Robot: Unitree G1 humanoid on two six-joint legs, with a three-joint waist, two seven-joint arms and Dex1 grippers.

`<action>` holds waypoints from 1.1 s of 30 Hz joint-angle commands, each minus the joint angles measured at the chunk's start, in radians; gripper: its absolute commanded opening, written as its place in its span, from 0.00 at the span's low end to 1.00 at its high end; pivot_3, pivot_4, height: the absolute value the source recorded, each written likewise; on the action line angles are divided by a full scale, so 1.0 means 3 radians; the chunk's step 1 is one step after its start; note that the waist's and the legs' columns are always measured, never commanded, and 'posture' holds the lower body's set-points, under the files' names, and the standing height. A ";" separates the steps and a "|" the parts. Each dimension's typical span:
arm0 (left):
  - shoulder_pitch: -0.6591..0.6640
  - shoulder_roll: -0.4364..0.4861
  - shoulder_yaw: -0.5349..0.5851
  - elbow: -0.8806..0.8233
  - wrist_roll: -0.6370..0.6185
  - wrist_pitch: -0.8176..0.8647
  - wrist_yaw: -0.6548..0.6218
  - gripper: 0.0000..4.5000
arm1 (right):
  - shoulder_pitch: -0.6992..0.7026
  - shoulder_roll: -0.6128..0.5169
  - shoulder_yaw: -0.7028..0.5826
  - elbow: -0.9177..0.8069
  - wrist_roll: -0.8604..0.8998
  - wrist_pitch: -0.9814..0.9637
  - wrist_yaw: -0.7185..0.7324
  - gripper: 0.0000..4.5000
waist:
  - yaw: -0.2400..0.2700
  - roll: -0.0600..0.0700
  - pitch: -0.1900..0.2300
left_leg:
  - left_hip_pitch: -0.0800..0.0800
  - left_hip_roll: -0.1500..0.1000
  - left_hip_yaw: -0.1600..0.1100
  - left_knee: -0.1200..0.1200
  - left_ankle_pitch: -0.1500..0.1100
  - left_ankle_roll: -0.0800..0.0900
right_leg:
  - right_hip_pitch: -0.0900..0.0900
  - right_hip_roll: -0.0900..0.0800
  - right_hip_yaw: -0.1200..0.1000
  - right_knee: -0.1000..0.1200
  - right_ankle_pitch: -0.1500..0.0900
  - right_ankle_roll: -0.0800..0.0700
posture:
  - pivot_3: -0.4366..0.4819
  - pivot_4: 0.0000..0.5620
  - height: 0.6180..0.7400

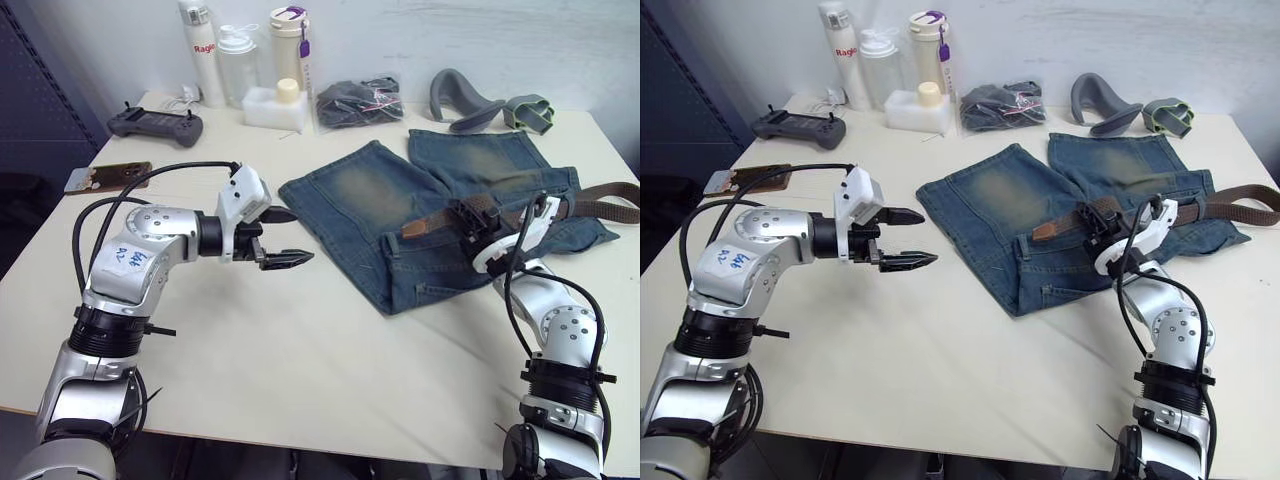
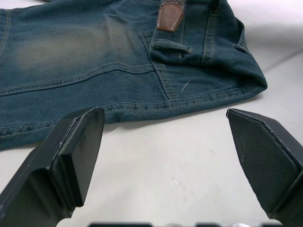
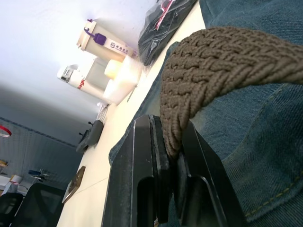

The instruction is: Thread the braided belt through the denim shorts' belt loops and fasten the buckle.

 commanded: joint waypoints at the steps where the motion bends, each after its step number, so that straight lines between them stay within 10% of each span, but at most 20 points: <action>1: -0.0056 0.0041 0.0052 -0.0007 -0.0004 -0.0059 -0.0030 1.00 | 0.0077 0.0050 0.0011 -0.0122 0.0061 0.0108 0.0063 0.01 | 0.0000 0.0000 0.0000 | 0.0000 0.0000 0.0000 0.0000 0.0000 0.0000 | 0.0000 0.0000 0.0000 0.0000 0.0000 0.0000 | 0.48 0.27 0.11; 33: -0.0080 0.0040 0.0070 -0.0032 -0.0030 -0.0045 -0.0023 1.00 | 0.0031 0.0012 0.0337 -0.0149 -0.1152 -0.0211 0.0650 0.01 | 0.0002 -0.0004 -0.0002 | 0.0005 -0.0006 -0.0007 -0.0004 0.0001 -0.0001 | -0.0001 0.0002 0.0006 -0.0005 0.0000 0.0000 | 0.48 0.27 0.11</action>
